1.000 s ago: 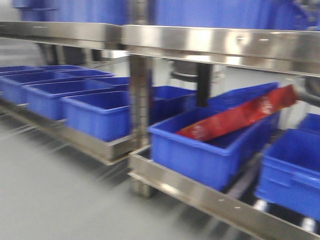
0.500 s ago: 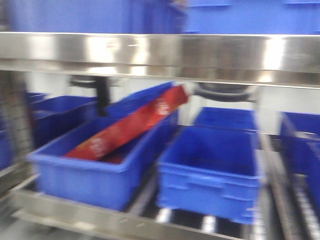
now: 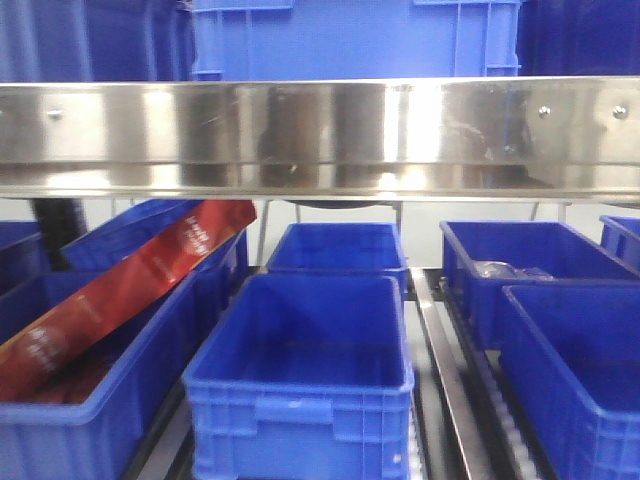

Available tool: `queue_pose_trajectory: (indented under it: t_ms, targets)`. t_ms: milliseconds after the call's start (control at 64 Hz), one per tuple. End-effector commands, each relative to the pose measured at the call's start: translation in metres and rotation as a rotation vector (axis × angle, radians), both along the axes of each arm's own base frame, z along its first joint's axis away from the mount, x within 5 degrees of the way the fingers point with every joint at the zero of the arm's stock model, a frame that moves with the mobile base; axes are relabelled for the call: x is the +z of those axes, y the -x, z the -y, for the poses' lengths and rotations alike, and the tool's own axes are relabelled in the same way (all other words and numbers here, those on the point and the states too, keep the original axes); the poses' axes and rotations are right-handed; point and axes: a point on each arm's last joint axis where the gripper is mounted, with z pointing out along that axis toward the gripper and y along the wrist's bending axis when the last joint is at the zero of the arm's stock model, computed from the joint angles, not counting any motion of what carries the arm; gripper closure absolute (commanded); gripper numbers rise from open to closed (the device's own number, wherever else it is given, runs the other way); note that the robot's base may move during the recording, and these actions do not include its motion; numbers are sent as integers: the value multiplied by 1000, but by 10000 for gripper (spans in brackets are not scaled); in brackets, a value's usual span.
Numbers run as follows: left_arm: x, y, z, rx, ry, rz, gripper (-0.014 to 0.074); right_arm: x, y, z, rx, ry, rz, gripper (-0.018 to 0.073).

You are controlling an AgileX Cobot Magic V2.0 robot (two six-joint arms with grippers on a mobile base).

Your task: Place valve from conveyor to right shelf box

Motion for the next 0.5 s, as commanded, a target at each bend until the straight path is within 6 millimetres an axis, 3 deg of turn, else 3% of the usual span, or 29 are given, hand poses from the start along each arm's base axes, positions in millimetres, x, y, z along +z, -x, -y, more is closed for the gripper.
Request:
queue_pose_trajectory:
  t_ms: [0, 484]
  targets:
    - [9, 1, 0, -5, 15, 76, 707, 10, 0, 1, -11, 18, 91, 721]
    - [9, 1, 0, -5, 15, 76, 707, 10, 0, 1, -11, 18, 91, 721]
